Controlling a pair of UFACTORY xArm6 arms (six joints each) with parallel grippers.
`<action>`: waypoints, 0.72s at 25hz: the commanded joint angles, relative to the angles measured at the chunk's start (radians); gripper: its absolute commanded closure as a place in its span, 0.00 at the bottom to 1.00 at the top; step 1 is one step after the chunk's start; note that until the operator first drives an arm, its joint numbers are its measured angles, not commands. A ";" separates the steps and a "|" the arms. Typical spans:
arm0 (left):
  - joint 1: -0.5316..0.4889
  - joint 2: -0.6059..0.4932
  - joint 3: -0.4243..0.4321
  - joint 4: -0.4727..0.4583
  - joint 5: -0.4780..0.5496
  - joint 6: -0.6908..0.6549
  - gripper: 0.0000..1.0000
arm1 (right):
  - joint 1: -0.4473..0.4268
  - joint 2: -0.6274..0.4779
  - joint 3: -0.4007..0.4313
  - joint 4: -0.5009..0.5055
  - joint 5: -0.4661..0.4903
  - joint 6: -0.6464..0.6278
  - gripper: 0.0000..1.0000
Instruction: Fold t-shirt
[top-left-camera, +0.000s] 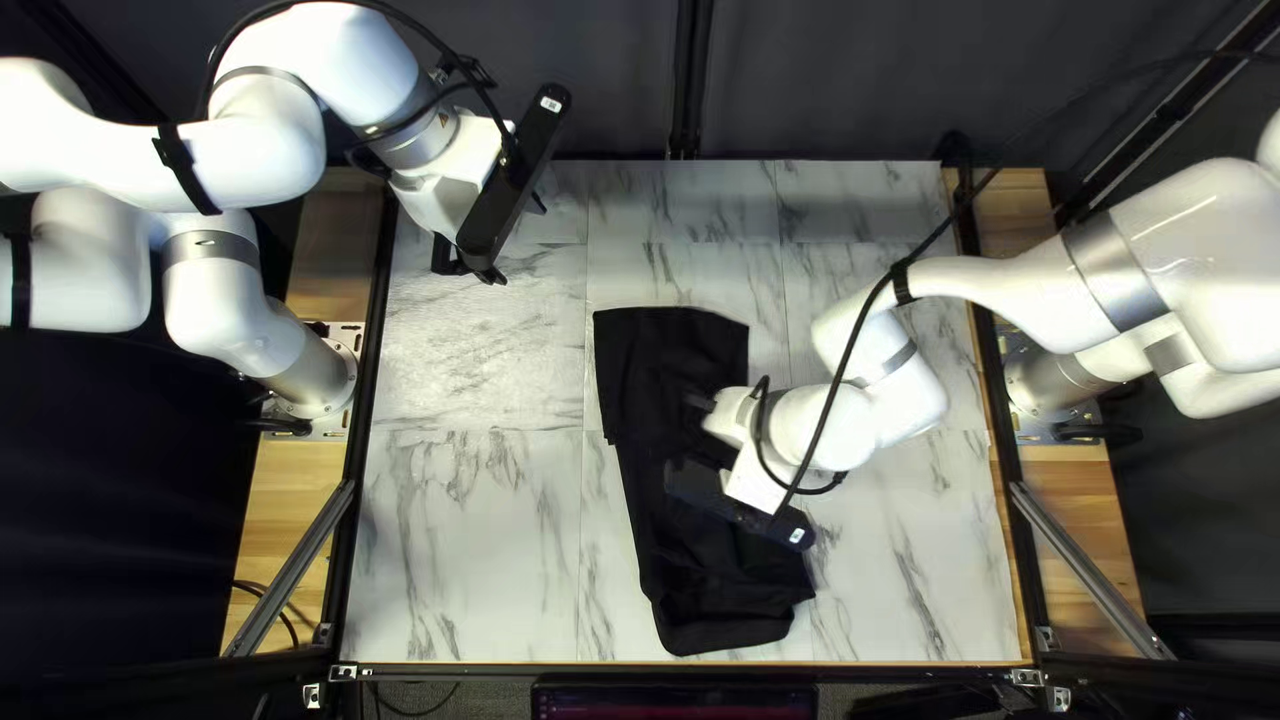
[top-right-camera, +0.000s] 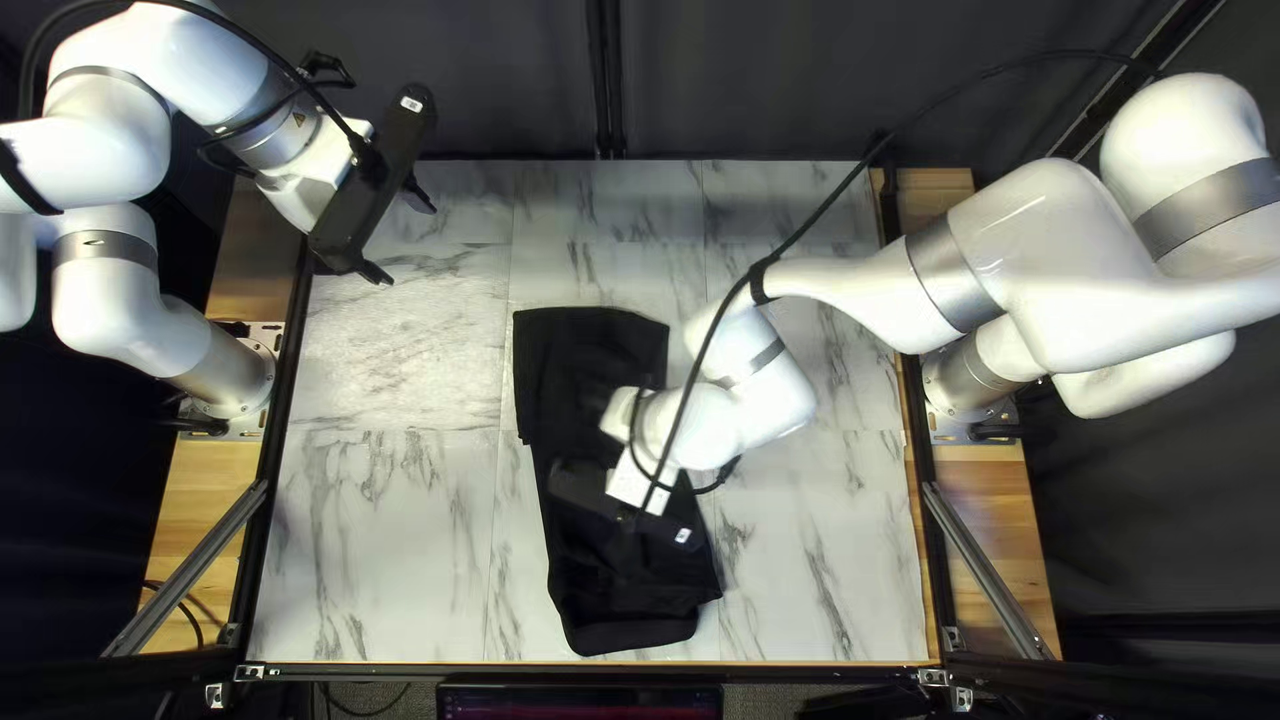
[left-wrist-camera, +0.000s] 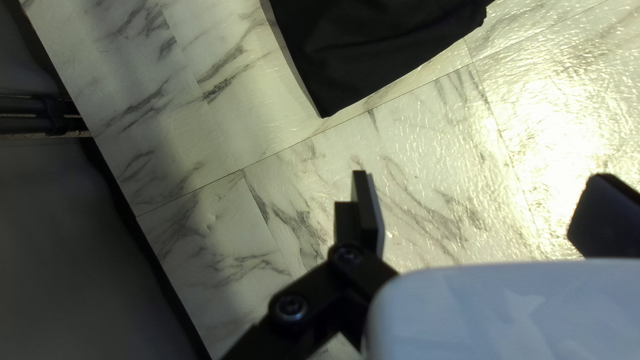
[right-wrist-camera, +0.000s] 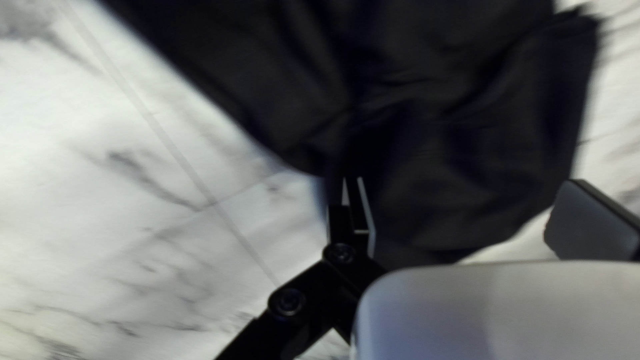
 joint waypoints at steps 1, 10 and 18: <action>0.000 0.000 0.000 0.000 0.000 0.000 0.00 | -0.014 0.035 -0.001 -0.025 -0.067 0.030 0.00; 0.000 0.000 0.000 0.000 0.000 0.000 0.00 | -0.005 0.132 -0.062 -0.046 -0.138 0.043 0.00; 0.000 0.000 0.000 0.000 0.000 0.000 0.00 | -0.041 0.102 0.034 -0.011 -0.185 -0.032 0.00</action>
